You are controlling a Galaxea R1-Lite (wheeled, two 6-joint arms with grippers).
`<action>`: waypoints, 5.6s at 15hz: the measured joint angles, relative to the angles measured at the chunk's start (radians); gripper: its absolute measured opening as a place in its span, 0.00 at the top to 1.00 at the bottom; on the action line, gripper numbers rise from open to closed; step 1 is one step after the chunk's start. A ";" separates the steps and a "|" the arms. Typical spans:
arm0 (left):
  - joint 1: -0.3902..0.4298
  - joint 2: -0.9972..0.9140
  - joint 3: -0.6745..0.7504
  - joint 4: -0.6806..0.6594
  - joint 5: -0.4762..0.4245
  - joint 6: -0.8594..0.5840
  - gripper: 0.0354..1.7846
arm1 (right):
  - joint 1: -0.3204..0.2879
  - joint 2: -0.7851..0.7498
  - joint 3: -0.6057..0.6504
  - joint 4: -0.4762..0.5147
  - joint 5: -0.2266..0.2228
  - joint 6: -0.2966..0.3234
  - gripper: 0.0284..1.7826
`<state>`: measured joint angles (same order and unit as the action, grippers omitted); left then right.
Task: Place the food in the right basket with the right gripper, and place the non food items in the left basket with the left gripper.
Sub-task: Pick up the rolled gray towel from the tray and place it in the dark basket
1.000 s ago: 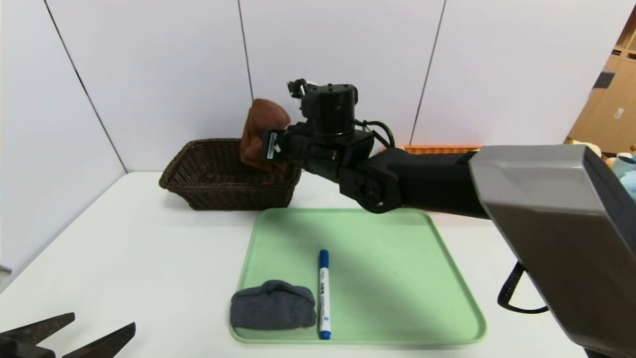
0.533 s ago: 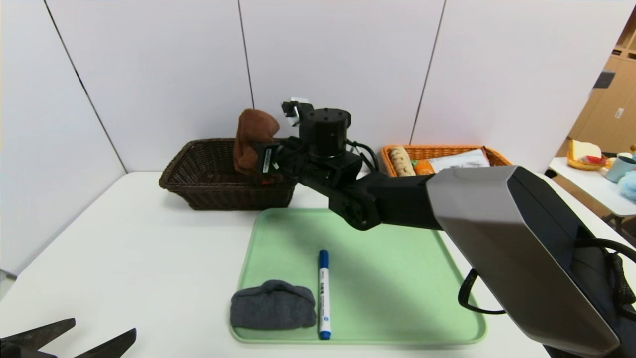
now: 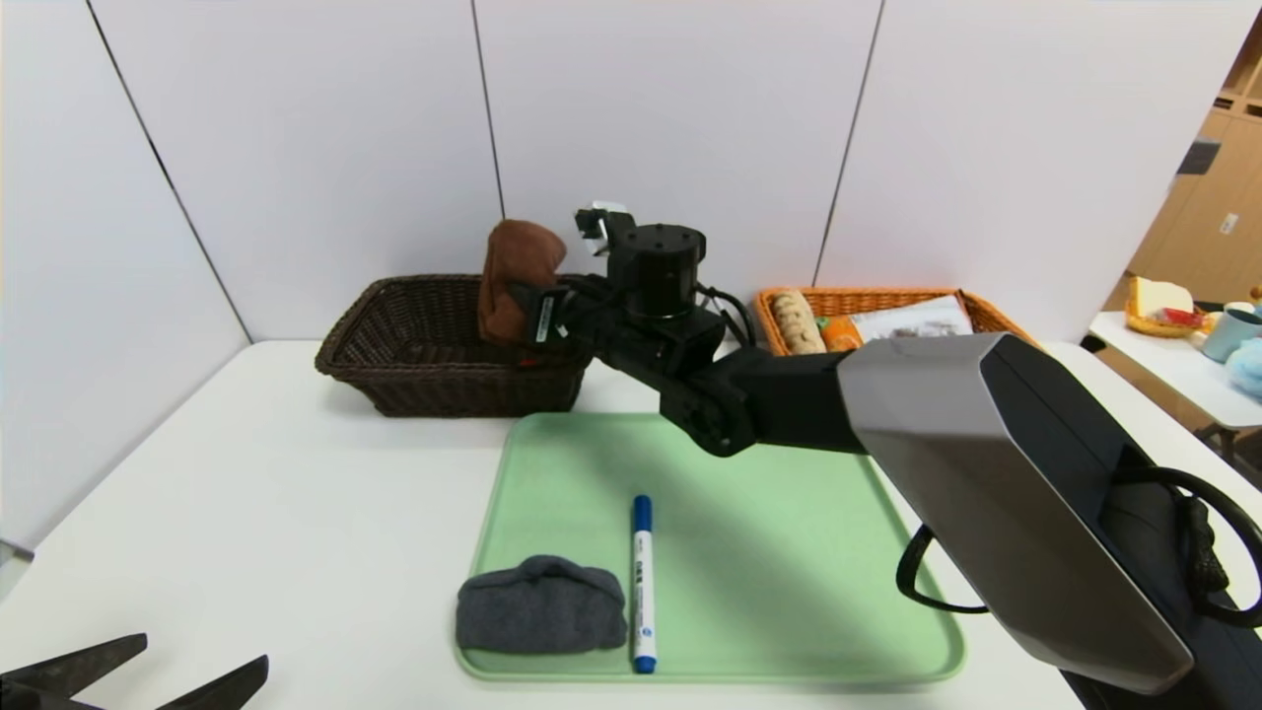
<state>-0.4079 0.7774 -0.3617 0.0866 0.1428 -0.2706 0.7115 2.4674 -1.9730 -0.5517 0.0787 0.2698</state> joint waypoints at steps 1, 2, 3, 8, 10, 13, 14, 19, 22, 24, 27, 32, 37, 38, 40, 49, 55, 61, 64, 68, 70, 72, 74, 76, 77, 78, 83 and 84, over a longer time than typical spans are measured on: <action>0.000 -0.002 0.003 0.000 0.000 0.000 0.06 | -0.004 0.001 0.000 0.000 0.000 0.001 0.56; 0.000 -0.004 0.008 0.000 0.000 0.000 0.06 | -0.005 0.001 0.001 0.000 0.001 0.001 0.50; 0.000 -0.006 0.011 0.000 0.000 0.000 0.06 | -0.006 0.001 0.001 0.001 0.003 0.000 0.45; 0.004 -0.011 0.016 0.000 0.000 0.000 0.06 | -0.011 -0.014 0.001 0.007 0.016 0.001 0.25; 0.009 -0.011 0.016 0.000 0.001 0.000 0.06 | -0.020 -0.031 0.000 0.011 0.019 0.002 0.20; 0.018 -0.010 -0.034 0.000 0.000 -0.001 0.06 | -0.035 -0.079 0.001 0.017 0.016 0.010 0.15; 0.023 -0.004 -0.073 0.000 -0.004 -0.001 0.06 | -0.035 -0.113 0.002 0.031 0.009 0.022 0.14; 0.027 0.071 -0.314 0.007 -0.200 0.005 0.06 | -0.035 -0.353 0.018 0.382 -0.053 0.113 0.09; 0.027 0.111 -0.370 0.009 -0.401 0.048 0.06 | -0.035 -0.509 0.028 0.745 -0.061 0.216 0.08; 0.026 0.141 -0.408 0.012 -0.441 0.053 0.06 | -0.036 -0.603 0.079 0.953 -0.063 0.264 0.07; 0.026 0.189 -0.452 0.057 -0.483 0.110 0.06 | -0.035 -0.732 0.273 1.042 -0.073 0.277 0.06; 0.026 0.293 -0.454 0.074 -0.608 0.398 0.06 | -0.051 -0.929 0.567 1.050 -0.101 0.275 0.05; 0.026 0.469 -0.434 0.071 -0.621 0.709 0.06 | -0.086 -1.012 0.649 1.049 -0.102 0.277 0.05; 0.026 0.502 -0.437 0.071 -0.624 0.754 0.06 | -0.090 -1.020 0.651 1.049 -0.102 0.278 0.05; 0.025 0.560 -0.449 0.071 -0.645 0.829 0.06 | -0.106 -1.029 0.661 1.047 -0.102 0.281 0.05; -0.063 0.687 -0.460 0.074 -0.662 0.938 0.06 | -0.133 -1.022 0.706 1.031 -0.100 0.281 0.05; -0.126 0.784 -0.493 0.071 -0.657 0.932 0.06 | -0.152 -1.020 0.729 1.021 -0.100 0.281 0.05; -0.128 0.871 -0.524 0.069 -0.650 0.931 0.06 | -0.155 -1.027 0.756 1.018 -0.100 0.281 0.05; -0.127 0.911 -0.534 0.067 -0.651 0.931 0.06 | -0.155 -1.030 0.763 1.019 -0.099 0.281 0.05; -0.125 0.953 -0.539 0.049 -0.651 0.927 0.22 | -0.162 -1.038 0.764 1.020 -0.100 0.281 0.05; -0.123 0.964 -0.537 0.045 -0.651 0.926 0.38 | -0.164 -1.042 0.770 1.019 -0.099 0.282 0.05; -0.121 0.970 -0.537 0.045 -0.651 0.926 0.51 | -0.164 -1.048 0.780 1.018 -0.098 0.282 0.05; -0.121 0.971 -0.539 0.044 -0.651 0.925 0.68 | -0.164 -1.053 0.785 1.018 -0.098 0.283 0.05; -0.120 0.965 -0.543 0.046 -0.652 0.919 0.86 | -0.164 -1.054 0.785 1.018 -0.099 0.282 0.05; -0.120 0.958 -0.557 0.046 -0.652 0.898 0.86 | -0.164 -1.056 0.785 1.018 -0.099 0.282 0.05; -0.119 0.950 -0.578 0.046 -0.654 0.867 0.86 | -0.164 -1.058 0.786 1.018 -0.099 0.283 0.05; -0.120 0.856 -0.745 0.037 -0.636 0.570 0.86 | -0.177 -1.062 0.786 1.018 -0.096 0.285 0.05; -0.116 0.824 -0.791 0.026 -0.597 0.471 0.86 | -0.181 -1.061 0.786 1.018 -0.093 0.285 0.05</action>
<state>-0.5243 1.6019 -1.1526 0.1126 -0.4545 0.2000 0.5300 1.4062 -1.1872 0.4660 -0.0147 0.5547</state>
